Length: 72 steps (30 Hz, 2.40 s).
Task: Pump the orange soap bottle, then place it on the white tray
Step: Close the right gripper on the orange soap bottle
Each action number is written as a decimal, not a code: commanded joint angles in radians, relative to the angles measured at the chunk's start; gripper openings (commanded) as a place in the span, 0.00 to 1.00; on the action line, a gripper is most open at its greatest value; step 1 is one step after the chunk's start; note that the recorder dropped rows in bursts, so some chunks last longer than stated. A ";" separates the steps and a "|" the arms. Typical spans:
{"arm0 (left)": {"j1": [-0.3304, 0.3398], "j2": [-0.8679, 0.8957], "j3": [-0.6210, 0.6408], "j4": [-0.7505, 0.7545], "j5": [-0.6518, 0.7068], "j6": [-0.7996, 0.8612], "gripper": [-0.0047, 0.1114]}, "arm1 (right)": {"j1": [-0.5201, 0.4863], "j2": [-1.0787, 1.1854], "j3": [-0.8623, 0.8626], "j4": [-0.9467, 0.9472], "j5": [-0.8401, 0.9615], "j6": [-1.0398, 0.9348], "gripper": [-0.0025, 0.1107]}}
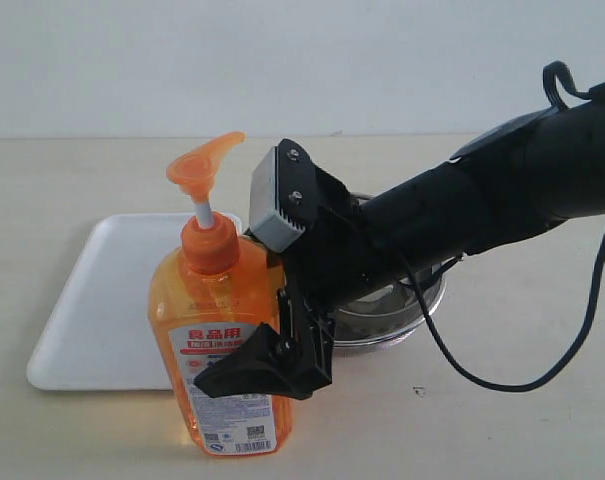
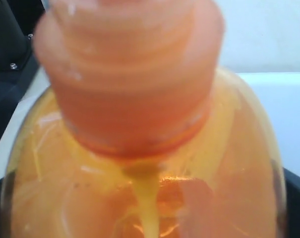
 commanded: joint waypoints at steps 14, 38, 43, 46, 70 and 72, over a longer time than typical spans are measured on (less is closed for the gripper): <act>0.001 -0.001 0.004 0.000 -0.001 0.003 0.08 | 0.001 -0.001 -0.003 0.001 -0.031 0.029 0.94; 0.001 -0.001 0.004 0.000 -0.001 0.003 0.08 | 0.001 -0.001 -0.003 0.009 -0.102 0.113 0.94; 0.001 -0.001 0.004 0.000 -0.001 0.003 0.08 | 0.001 -0.001 -0.003 0.009 -0.102 0.121 0.87; 0.001 -0.001 0.004 0.000 -0.001 0.003 0.08 | 0.001 -0.001 -0.003 0.009 -0.093 0.121 0.64; 0.001 -0.001 0.004 0.000 -0.001 0.003 0.08 | 0.001 -0.001 -0.003 0.007 -0.056 0.189 0.02; 0.001 -0.001 0.004 0.000 -0.001 0.003 0.08 | 0.001 -0.001 -0.003 -0.001 -0.056 0.181 0.02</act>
